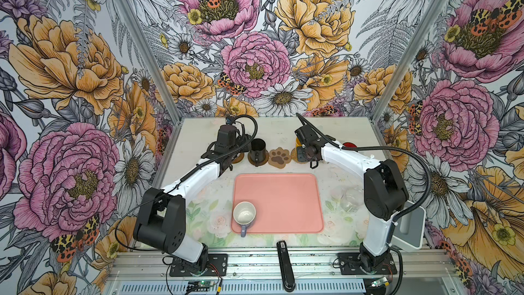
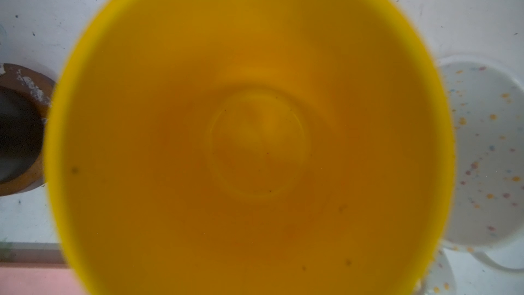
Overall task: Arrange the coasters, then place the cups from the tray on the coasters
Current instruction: 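Lower the yellow mug onto the woven coaster beside the paw coaster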
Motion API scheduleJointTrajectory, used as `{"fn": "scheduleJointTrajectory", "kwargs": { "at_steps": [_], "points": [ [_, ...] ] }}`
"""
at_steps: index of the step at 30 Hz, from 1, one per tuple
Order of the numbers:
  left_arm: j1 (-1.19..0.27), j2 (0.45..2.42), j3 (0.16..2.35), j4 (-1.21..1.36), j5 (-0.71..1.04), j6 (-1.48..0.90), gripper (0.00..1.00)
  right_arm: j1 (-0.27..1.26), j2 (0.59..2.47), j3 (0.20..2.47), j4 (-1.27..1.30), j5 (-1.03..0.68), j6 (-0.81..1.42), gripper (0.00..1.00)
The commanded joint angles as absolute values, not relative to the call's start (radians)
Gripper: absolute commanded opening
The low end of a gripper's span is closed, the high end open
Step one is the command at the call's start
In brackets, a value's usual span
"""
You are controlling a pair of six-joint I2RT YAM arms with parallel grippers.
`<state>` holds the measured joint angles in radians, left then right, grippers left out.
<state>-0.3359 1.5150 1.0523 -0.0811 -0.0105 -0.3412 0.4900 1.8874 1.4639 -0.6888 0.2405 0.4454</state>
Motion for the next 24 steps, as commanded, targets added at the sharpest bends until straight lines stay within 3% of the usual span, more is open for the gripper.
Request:
{"fn": "scheduleJointTrajectory", "kwargs": {
  "at_steps": [1,24],
  "points": [
    [-0.324,1.483,1.041,-0.076,-0.025,-0.344,0.57,0.482,1.9,1.511,-0.608,0.231,0.462,0.0],
    [-0.315,1.476,1.03,-0.073,-0.028,-0.344,0.57,0.445,1.938,1.508,-0.575,0.174,0.485,0.0]
  ]
}}
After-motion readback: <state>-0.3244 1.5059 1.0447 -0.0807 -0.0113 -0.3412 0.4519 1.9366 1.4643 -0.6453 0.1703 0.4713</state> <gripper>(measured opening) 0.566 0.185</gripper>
